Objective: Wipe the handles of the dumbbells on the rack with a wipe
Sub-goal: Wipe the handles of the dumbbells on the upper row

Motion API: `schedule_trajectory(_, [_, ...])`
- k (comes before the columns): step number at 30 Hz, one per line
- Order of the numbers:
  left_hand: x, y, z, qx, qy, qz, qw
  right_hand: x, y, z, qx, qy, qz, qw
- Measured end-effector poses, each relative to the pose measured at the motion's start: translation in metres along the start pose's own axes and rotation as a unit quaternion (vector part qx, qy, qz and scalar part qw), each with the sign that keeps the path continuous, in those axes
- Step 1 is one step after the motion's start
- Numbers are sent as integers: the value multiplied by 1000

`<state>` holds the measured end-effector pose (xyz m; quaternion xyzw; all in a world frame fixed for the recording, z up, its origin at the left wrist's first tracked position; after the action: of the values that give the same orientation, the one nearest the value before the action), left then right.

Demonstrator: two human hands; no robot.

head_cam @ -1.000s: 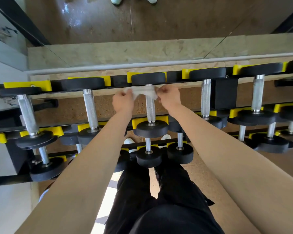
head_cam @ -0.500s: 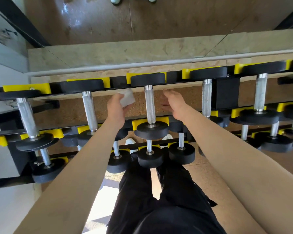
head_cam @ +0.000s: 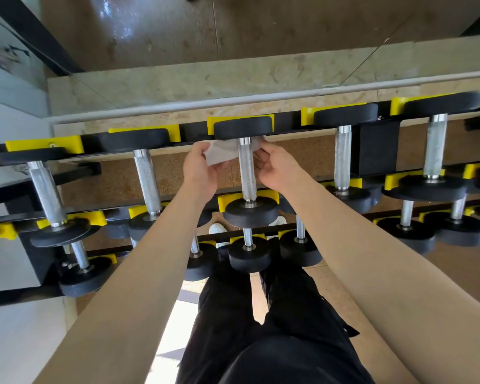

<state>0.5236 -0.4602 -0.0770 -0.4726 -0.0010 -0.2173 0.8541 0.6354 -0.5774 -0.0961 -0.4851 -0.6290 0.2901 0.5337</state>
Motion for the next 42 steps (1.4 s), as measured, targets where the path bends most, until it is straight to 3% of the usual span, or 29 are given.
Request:
schedule_trajectory(3, [-18, 4, -1, 9, 11, 36, 999, 2, -10, 1, -5, 17, -12, 1000])
schedule_trajectory(10, [19, -2, -2, 82, 200, 20, 976, -32, -23, -19, -66, 176, 9, 982])
schedule_trajectory(16, [-44, 2, 20, 100, 204, 119, 967, 0, -22, 8, -39, 4, 7, 999])
schedule_trajectory(19, [-32, 5, 10, 89, 234, 66, 966, -7, -25, -7, -64, 11, 1, 998])
schedule_trajectory(23, [11, -5, -4, 101, 292, -13, 951, -36, -32, -34, -82, 118, 13, 990])
schedule_trajectory(30, [-54, -11, -4, 85, 276, 38, 957, -19, -35, 1, -28, 19, 5, 999])
schedule_trajectory(35, [-19, -17, -15, 75, 331, -12, 940, -56, -37, -18, -56, 53, 53, 996])
schedule_trajectory(42, [-55, -22, -22, 29, 355, 37, 934, -50, -48, -4, -91, -195, 21, 976])
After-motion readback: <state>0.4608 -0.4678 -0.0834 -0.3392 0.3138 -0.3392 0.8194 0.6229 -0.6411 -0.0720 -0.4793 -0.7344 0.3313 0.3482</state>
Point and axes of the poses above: each hand's wrist, its own y-axis towards the middle knuckle, its own x-axis out of the palm, z = x × y, the point moved 8 cm from there along y, towards the middle knuckle, and after that the axes turned 13 degrees about y, right-handed, at the moved point
